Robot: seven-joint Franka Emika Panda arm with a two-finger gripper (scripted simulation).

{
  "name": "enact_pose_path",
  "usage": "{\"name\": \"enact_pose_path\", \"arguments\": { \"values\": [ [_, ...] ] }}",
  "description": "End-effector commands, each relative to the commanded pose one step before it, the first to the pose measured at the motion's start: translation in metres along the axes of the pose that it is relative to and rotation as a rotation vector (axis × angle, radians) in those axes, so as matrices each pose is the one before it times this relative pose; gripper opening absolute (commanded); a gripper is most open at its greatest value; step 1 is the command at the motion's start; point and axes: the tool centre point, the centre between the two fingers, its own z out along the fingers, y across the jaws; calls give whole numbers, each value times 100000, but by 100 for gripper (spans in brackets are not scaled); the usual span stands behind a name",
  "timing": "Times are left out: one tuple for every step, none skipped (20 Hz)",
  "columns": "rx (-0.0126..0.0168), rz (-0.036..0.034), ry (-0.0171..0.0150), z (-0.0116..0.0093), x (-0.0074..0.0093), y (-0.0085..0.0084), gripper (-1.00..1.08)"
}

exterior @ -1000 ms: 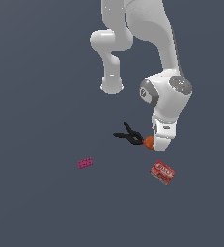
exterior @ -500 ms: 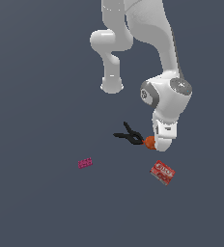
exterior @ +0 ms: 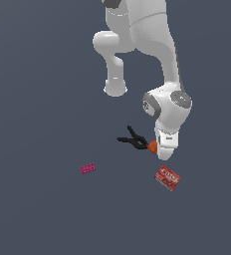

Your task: Pick up a designated object from a clutter of objects.

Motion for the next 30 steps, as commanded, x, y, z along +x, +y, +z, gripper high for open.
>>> {"name": "enact_pose_path", "arguments": {
  "values": [
    [-110, -63, 38, 701, 17, 51, 100],
    [0, 0, 0, 143, 0, 15, 100],
    [0, 0, 0, 85, 0, 10, 100],
    [0, 0, 0, 28, 0, 4, 100],
    [0, 0, 0, 0, 0, 0, -100],
    [0, 0, 0, 0, 0, 0, -100],
    [0, 0, 0, 0, 0, 0, -100],
    [0, 0, 0, 0, 0, 0, -100],
    [0, 0, 0, 0, 0, 0, -100],
    [0, 0, 0, 0, 0, 0, -100],
    [0, 0, 0, 0, 0, 0, -100],
    [0, 0, 0, 0, 0, 0, -100],
    [0, 0, 0, 0, 0, 0, -100],
    [0, 0, 0, 0, 0, 0, -100],
    [-224, 21, 42, -118, 11, 74, -100],
    [0, 0, 0, -28, -8, 14, -100],
    [0, 0, 0, -85, -24, 41, -100],
    [0, 0, 0, -141, -41, 68, -100],
    [0, 0, 0, -198, -57, 95, -100],
    [0, 0, 0, -254, -73, 122, -100],
    [0, 0, 0, -309, -88, 149, -100],
    [0, 0, 0, -364, -104, 175, -100],
    [29, -32, 23, -410, -104, 194, -100],
    [0, 0, 0, -472, -133, 227, -100],
    [0, 0, 0, -525, -148, 252, -100],
    [51, -49, 47, -564, -140, 268, -100],
    [0, 0, 0, -629, -175, 301, -100],
    [0, 0, 0, -679, -188, 326, -100],
    [47, -41, 57, -719, -185, 343, -100],
    [0, 0, 0, -778, -213, 373, -100]
  ]
}}
